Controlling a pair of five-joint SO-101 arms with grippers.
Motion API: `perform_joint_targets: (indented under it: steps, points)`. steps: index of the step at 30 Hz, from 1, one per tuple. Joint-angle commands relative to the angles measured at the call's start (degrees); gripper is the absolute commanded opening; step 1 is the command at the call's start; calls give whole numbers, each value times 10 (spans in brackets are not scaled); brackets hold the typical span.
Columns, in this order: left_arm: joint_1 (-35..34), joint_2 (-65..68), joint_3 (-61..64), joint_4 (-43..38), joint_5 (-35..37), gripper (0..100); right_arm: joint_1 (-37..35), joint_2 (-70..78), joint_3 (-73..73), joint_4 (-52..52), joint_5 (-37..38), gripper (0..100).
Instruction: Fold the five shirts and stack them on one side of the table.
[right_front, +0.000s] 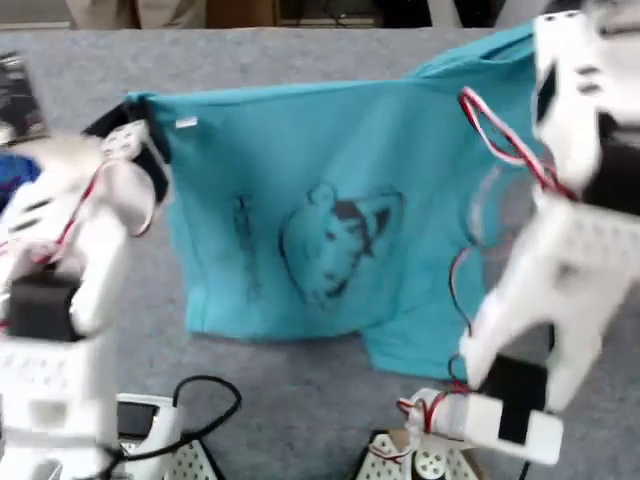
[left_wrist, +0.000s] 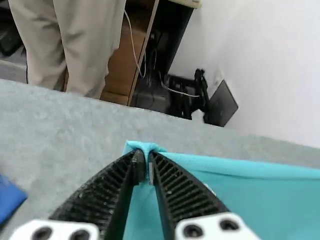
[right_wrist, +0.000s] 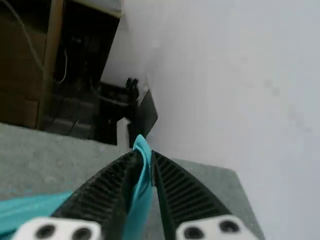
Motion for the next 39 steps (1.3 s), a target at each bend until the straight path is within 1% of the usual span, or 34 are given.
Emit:
perform_joint_targets:
  steps: [1,2,4,5,9,14,20,22,26,29,31,36,39]
  points:
    - [-9,1,153,-244,-4,20,-26,44,60,-56,25,8]
    - [-8,10,184,-293,-4,20,-30,62,71,-67,27,8]
    - [-9,42,226,-361,-5,20,-34,96,78,-77,27,8]
    - [-11,63,236,-375,-5,20,-34,113,77,-78,26,8]
    - [-23,173,225,-380,-4,20,-37,162,51,-76,25,8]
    - [-42,330,129,-380,0,20,-45,207,7,-76,24,8]
    - [-50,526,-76,-372,0,20,-59,246,-43,-74,24,8]
    - [-47,581,-151,-339,0,20,-64,253,-55,-69,24,8]
    - [-42,669,-318,-227,6,20,-62,270,-86,-82,26,8]
    - [-47,725,-432,-155,46,20,-53,291,-119,-118,26,8]
    - [-54,753,-499,-111,64,20,-52,301,-144,-121,26,8]
    - [-56,799,-618,-1,81,20,-38,323,-175,-120,29,8]
    - [-56,801,-663,70,77,20,-33,331,-172,-103,64,8]
